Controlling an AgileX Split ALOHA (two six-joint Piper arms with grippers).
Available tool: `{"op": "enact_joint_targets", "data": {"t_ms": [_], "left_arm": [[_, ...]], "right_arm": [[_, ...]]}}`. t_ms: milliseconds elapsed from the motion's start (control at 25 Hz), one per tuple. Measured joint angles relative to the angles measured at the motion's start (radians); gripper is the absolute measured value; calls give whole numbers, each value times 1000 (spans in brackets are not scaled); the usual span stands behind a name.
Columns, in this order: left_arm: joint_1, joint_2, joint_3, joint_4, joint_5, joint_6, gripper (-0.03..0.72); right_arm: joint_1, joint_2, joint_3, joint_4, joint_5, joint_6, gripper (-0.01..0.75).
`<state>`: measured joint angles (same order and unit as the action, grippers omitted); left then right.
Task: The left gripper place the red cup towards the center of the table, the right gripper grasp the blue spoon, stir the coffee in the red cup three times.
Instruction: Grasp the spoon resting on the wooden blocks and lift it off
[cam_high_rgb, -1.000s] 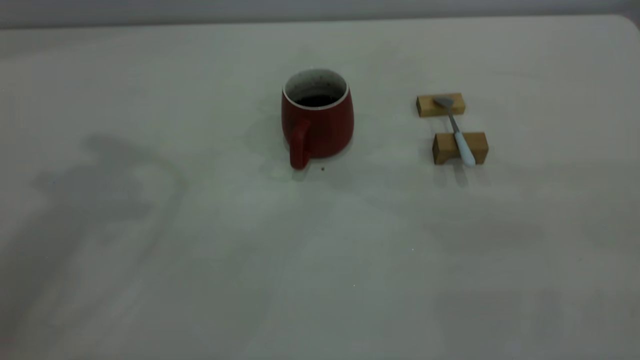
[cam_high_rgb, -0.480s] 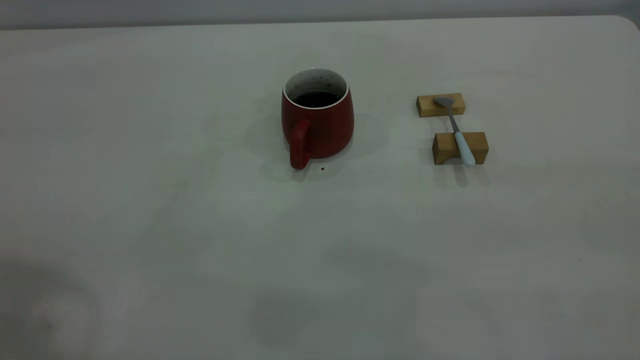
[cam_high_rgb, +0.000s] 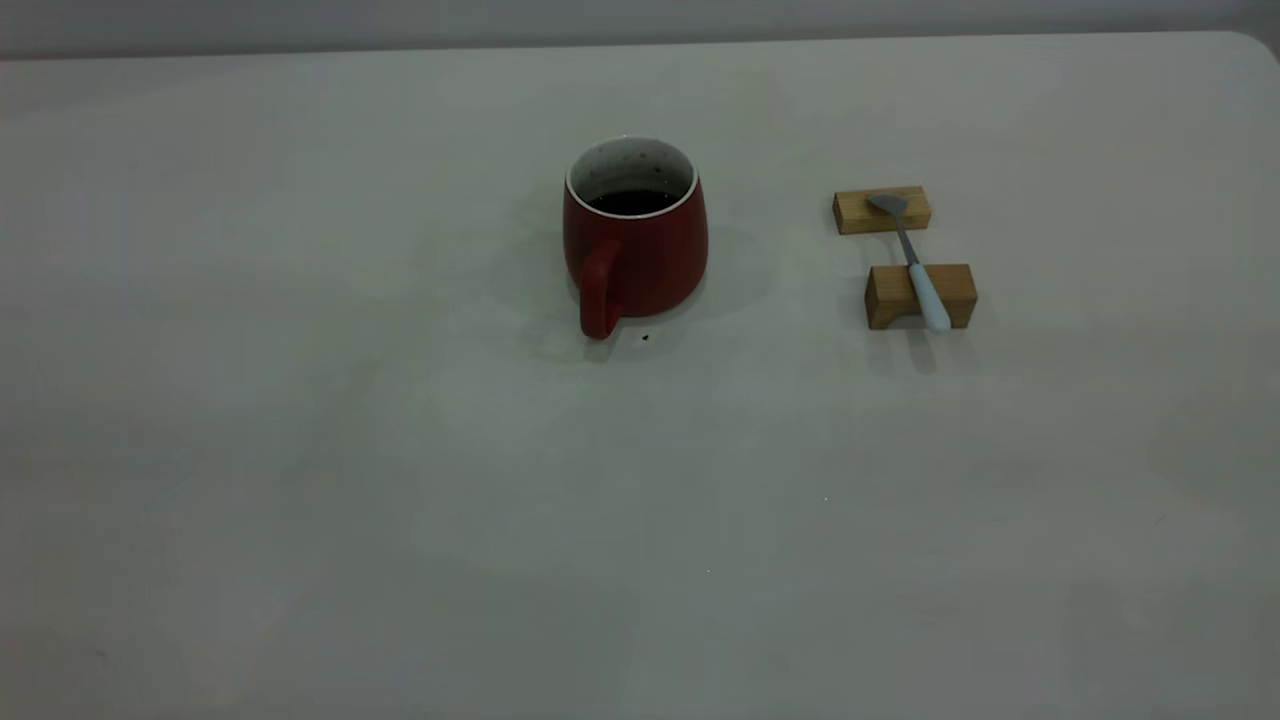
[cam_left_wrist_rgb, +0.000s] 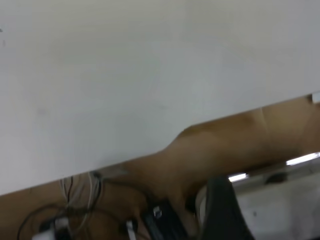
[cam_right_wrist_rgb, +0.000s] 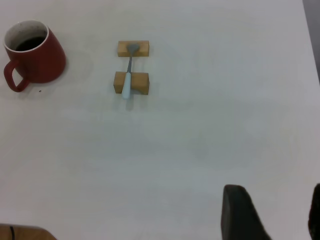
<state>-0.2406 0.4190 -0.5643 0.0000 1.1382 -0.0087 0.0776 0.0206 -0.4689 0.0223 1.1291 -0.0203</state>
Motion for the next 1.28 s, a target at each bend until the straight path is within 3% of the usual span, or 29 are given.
{"op": "enact_joint_targets", "data": {"t_ms": [160,520,1040,1280], "left_arm": [[0,-120,71,-7,-10,0,551],[7,-312,78,-10,-14,0,551],[215,-386,78,-10,-12,0,551],[273,-429,78,-10,-10,0,551]], "right_arm": [[0,0,0,0,0,0,367],[0,0,0,0,0,0,366],[0,0,0,0,0,0,366],[0,0,0,0,0,0,366]]}}
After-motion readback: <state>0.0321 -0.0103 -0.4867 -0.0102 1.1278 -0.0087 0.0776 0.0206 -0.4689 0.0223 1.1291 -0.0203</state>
